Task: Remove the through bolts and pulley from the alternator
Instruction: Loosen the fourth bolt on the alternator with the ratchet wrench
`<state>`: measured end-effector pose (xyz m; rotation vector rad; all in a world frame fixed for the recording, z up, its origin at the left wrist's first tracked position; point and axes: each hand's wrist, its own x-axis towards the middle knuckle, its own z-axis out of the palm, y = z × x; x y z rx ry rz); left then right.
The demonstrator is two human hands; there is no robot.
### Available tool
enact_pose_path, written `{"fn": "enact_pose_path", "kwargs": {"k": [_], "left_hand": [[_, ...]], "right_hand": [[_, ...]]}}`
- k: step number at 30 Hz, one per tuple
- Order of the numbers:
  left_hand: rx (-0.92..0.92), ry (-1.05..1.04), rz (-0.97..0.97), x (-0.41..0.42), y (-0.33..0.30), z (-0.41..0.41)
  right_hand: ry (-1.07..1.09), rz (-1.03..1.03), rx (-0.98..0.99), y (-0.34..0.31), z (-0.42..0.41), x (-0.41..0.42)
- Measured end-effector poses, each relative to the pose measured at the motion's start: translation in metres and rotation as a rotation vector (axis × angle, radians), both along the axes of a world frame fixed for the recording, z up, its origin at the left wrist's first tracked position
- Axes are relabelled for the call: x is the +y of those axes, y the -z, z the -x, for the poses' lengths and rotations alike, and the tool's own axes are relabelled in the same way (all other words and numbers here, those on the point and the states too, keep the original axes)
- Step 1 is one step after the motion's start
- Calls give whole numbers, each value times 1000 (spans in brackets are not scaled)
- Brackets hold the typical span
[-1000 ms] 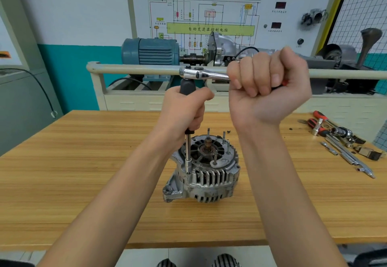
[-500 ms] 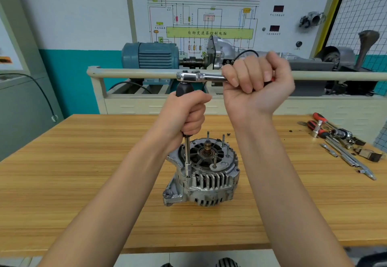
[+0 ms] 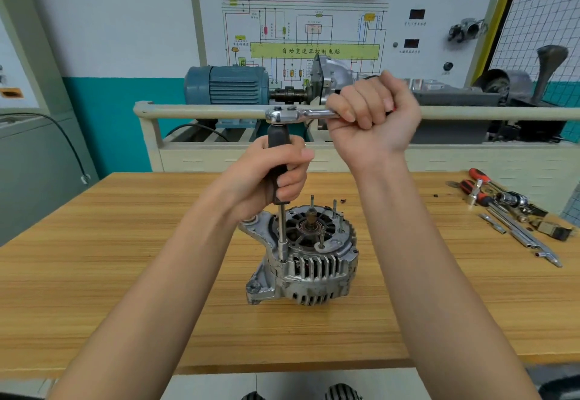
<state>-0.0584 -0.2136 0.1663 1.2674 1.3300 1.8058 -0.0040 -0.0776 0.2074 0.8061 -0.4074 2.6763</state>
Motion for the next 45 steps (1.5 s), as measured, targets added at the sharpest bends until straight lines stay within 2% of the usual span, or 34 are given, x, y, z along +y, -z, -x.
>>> {"fn": "enact_pose_path", "kwargs": {"k": [2, 5, 8, 12, 15, 17, 19, 23, 25, 27, 32, 36, 39, 42, 45], "left_hand": [[-60, 58, 10, 5, 2, -1], [-134, 2, 1, 12, 5, -2], [-132, -134, -27, 13, 6, -3], [-108, -384, -36, 21, 7, -7], [-89, -442, -33, 24, 8, -8], [-73, -403, -25, 21, 9, -6], [-56, -276, -10, 12, 8, -1], [9, 31, 34, -5, -2, 6], [-9, 55, 36, -2, -3, 3], [-53, -11, 30, 6, -2, -1], [-69, -295, -37, 16, 2, -8], [-81, -539, -61, 22, 2, -13], [-90, -634, -71, 25, 3, -15], [-57, -604, -56, 20, 3, -14], [7, -363, 8, 7, -2, -9]], "right_hand": [[-128, 107, -54, 2, 11, 4], [-91, 139, -63, 4, 13, 5], [92, 96, -20, 3, 1, -2], [459, -97, 140, 8, -17, -24], [601, -166, 240, 9, -22, -39], [594, -175, 250, 9, -22, -38], [517, -186, 231, 8, -20, -31], [136, -111, 41, -1, -6, -9], [-54, 23, -33, -2, 4, -1], [-128, 121, -56, 1, 11, 4], [101, 103, -40, 2, -2, -2], [419, -98, 128, 7, -19, -25], [578, -205, 265, 9, -23, -42], [550, -214, 284, 9, -23, -39], [344, -144, 170, 7, -19, -19]]}}
